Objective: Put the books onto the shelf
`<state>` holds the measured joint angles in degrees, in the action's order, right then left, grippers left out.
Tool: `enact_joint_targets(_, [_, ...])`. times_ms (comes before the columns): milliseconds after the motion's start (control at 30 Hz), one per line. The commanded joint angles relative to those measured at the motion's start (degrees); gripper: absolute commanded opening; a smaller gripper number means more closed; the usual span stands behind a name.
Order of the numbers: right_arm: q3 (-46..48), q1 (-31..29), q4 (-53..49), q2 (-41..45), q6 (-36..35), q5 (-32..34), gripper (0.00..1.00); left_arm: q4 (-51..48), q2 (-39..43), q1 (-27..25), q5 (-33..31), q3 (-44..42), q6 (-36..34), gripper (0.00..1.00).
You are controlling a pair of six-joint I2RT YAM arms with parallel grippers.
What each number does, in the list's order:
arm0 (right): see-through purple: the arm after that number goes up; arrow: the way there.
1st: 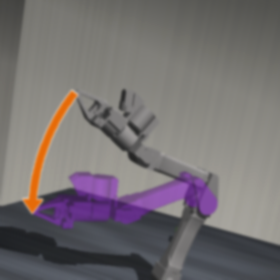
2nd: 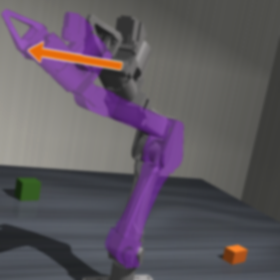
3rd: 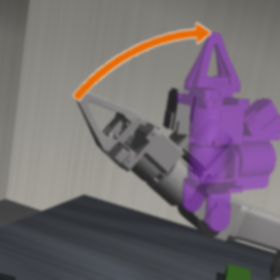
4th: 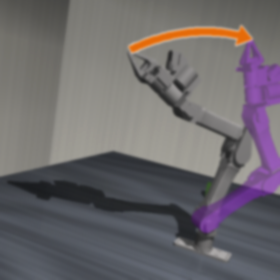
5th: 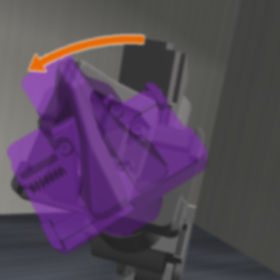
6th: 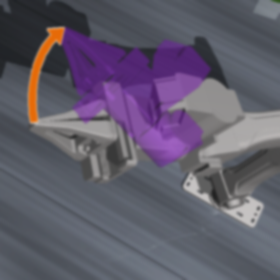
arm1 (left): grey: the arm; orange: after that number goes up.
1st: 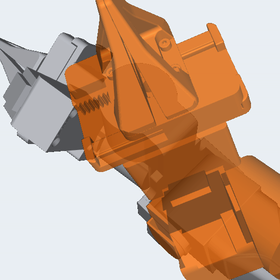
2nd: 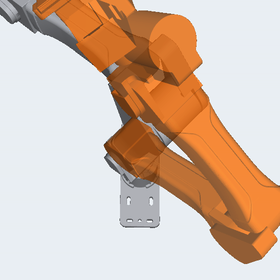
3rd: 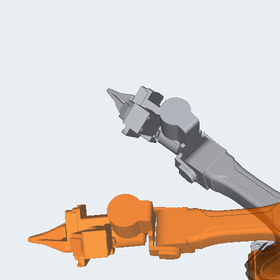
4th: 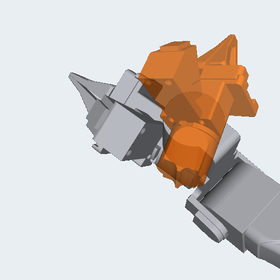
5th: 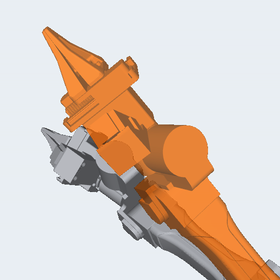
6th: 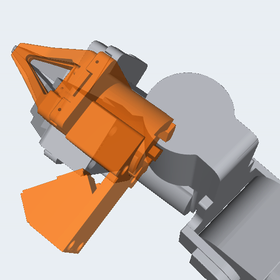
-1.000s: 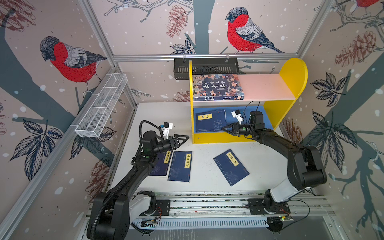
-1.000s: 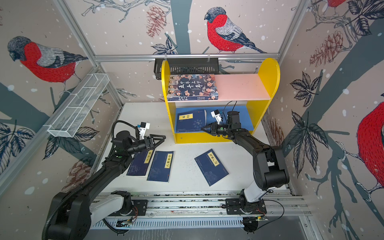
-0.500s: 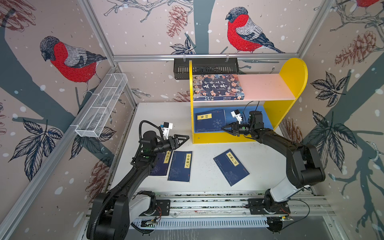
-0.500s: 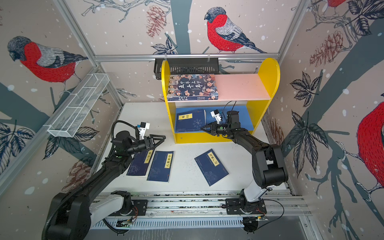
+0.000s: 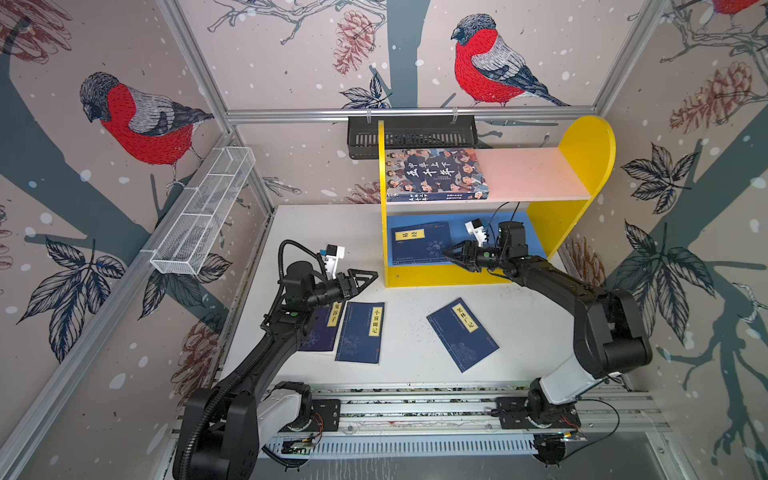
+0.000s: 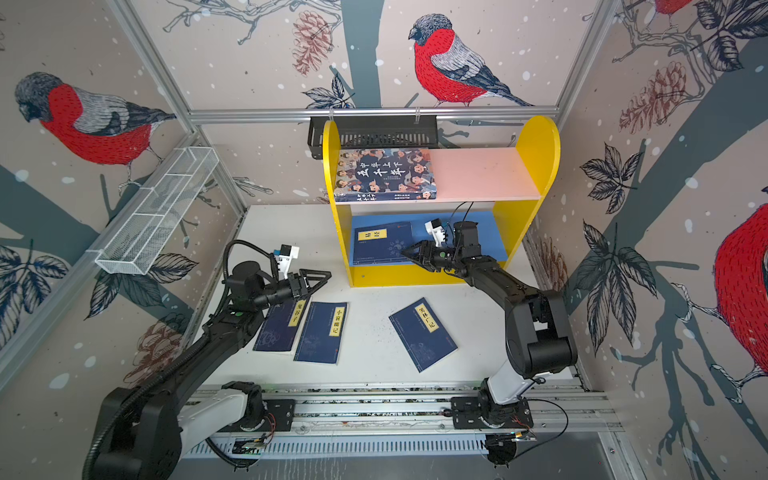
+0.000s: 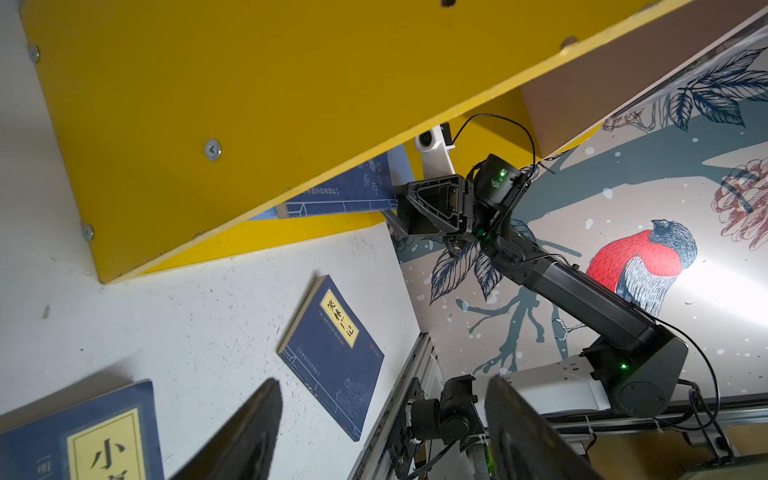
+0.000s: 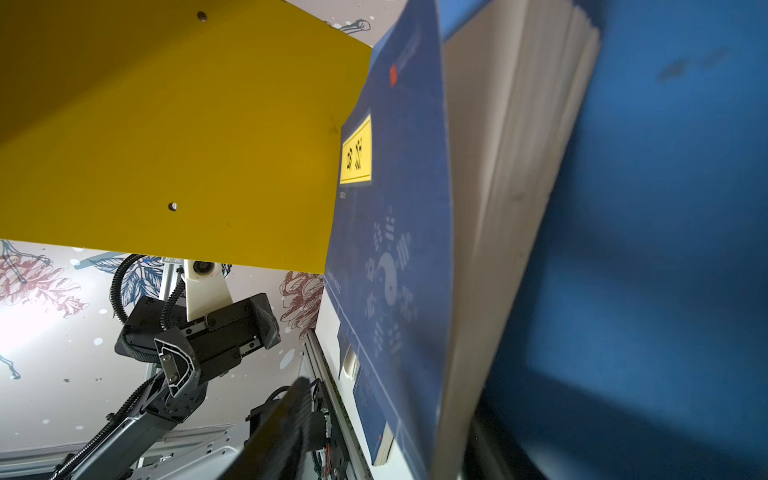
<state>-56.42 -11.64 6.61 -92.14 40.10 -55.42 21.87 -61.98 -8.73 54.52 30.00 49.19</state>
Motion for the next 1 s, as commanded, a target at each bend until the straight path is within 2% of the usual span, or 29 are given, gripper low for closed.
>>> enact_joint_targets(0, [-0.71, -0.09, -5.94, 0.86, -2.5, 6.02, 0.64, -3.88, 0.28, 0.12, -2.53, 1.86, -5.21, 0.77])
enact_joint_targets(200, [-4.13, -0.07, -17.08, 2.39, -8.51, 15.38, 0.68, -15.94, -0.51, 0.03, -8.1, 9.28, -18.46, 0.76])
enact_joint_targets(300, [-5.27, -0.04, -19.49, 2.82, -10.13, 18.08, 0.7, -20.02, -0.78, 0.03, -9.22, 12.26, -25.22, 0.75])
enact_joint_targets(433, [-6.18, -0.01, -18.92, 3.1, -10.31, 18.54, 0.71, -24.09, -0.86, 0.03, -13.41, 14.34, -36.11, 0.75])
enact_joint_targets(533, [-7.19, -0.13, -17.54, 2.07, -9.73, 16.39, 0.71, -24.81, -0.95, 0.03, -14.93, 13.73, -41.2, 0.75])
enact_joint_targets(667, [-7.8, -0.43, -15.02, 0.47, -8.13, 14.82, 0.71, -22.32, -1.21, -0.56, -15.41, 11.3, -45.03, 0.74])
enact_joint_targets(967, [-11.44, -3.95, -15.84, -4.42, -8.53, 14.7, 0.71, -20.49, -2.8, -1.02, -16.94, 9.85, -47.36, 0.7])
